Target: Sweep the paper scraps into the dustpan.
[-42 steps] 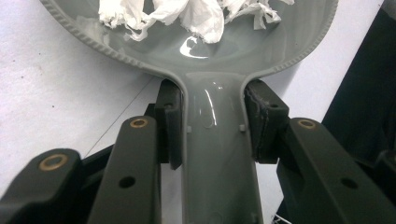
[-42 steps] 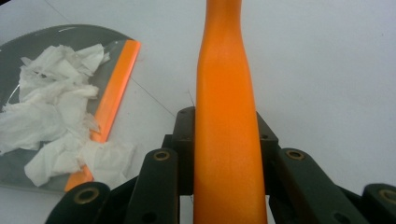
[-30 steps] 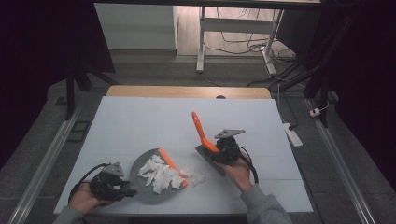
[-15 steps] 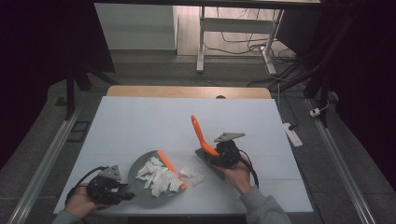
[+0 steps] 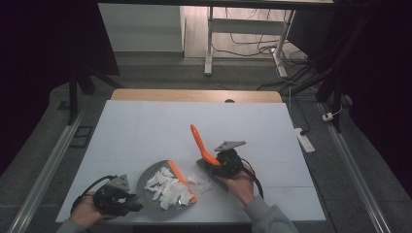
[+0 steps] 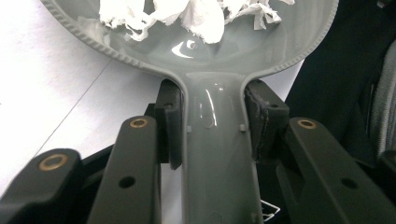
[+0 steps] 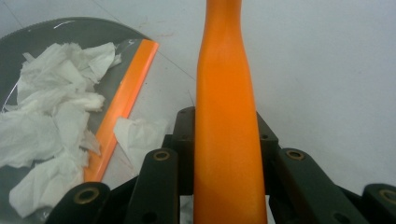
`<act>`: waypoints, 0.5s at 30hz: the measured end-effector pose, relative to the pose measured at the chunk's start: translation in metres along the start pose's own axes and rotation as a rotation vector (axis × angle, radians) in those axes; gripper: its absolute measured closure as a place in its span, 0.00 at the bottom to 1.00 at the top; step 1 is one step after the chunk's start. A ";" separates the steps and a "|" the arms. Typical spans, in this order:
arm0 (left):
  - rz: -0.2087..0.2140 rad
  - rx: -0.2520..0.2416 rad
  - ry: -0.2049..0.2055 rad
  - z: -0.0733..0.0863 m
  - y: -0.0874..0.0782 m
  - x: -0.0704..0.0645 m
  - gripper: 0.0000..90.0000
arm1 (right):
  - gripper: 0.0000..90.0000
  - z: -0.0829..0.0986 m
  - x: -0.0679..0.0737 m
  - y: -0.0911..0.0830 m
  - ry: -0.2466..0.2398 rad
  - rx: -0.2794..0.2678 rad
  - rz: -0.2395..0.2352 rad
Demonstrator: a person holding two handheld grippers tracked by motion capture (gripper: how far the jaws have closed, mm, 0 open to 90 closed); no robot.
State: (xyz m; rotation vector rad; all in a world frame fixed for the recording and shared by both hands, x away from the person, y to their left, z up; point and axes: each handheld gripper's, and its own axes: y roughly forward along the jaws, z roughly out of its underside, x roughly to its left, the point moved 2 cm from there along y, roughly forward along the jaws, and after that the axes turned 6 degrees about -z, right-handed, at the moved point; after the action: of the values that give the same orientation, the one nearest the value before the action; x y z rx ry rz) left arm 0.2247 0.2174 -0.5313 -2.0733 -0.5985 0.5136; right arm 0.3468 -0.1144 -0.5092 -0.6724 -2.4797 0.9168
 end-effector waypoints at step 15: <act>0.009 0.006 0.011 -0.008 0.006 -0.005 0.68 | 0.79 -0.009 0.023 0.024 -0.033 0.023 -0.043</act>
State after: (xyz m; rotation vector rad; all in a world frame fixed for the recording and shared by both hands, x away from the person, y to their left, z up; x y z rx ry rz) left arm 0.2269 0.2061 -0.5317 -2.0730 -0.5814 0.5086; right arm 0.3405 -0.0815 -0.5142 -0.5985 -2.4987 0.9461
